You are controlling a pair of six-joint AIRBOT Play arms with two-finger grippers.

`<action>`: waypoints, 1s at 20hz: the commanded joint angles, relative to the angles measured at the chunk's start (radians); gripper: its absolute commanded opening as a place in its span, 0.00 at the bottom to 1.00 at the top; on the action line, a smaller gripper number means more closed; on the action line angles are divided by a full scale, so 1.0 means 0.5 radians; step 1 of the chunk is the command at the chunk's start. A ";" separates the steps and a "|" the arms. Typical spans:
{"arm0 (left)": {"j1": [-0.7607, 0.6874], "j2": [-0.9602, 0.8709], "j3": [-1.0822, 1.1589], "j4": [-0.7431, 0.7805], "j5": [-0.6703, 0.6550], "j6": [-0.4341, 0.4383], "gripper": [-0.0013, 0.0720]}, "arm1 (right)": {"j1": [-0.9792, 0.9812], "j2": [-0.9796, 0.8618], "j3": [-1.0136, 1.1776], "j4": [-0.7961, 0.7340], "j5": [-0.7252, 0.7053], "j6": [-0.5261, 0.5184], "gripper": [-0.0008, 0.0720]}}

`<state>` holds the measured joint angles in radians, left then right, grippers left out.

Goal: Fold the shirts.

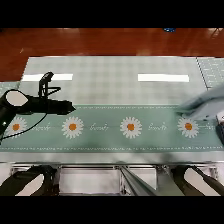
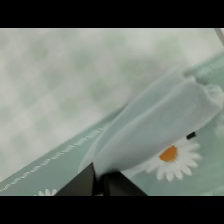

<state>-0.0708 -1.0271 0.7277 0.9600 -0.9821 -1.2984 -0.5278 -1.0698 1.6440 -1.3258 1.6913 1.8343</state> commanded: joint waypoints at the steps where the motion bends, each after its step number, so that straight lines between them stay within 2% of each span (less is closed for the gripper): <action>1: -0.002 0.001 0.001 0.000 0.013 0.027 0.04 | -0.366 0.274 -0.360 -0.056 0.097 0.048 0.04; 6: -0.002 0.000 0.001 0.000 0.036 0.054 0.04 | -0.822 0.565 -0.851 -0.381 0.286 0.002 0.04; 10: -0.002 0.000 0.001 0.000 0.042 0.054 0.04 | -1.069 0.748 -1.292 -0.790 0.330 -0.220 0.05; 11: -0.002 0.000 0.001 0.000 0.043 0.054 0.04 | -1.115 0.774 -1.389 -0.929 0.328 -0.244 0.20; 12: -0.001 0.000 0.001 0.000 0.043 0.054 0.04 | -1.148 0.780 -1.465 -1.012 0.317 -0.260 0.46; 13: -0.001 0.000 0.001 0.000 0.052 0.054 0.04 | -1.151 0.777 -1.510 -1.031 0.288 -0.260 0.58; 17: 0.066 -0.092 0.177 0.085 0.094 0.067 0.04 | -1.141 0.633 -1.433 -0.636 0.033 -0.254 0.55; 18: 0.107 -0.136 0.320 0.084 0.047 0.067 0.04 | -1.141 0.565 -1.357 -0.407 -0.046 -0.266 0.38; 19: 0.141 -0.179 0.513 0.083 0.002 0.065 0.04 | -1.140 0.496 -1.270 -0.116 -0.121 -0.304 0.16; 20: 0.156 -0.216 0.716 0.083 -0.027 0.052 0.04 | -1.097 0.428 -1.176 0.272 -0.230 -0.390 0.04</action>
<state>-0.0246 -1.0901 0.9051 0.9882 -0.9585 -1.2675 -1.0882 -0.7853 0.9817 -1.5528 1.7039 1.6974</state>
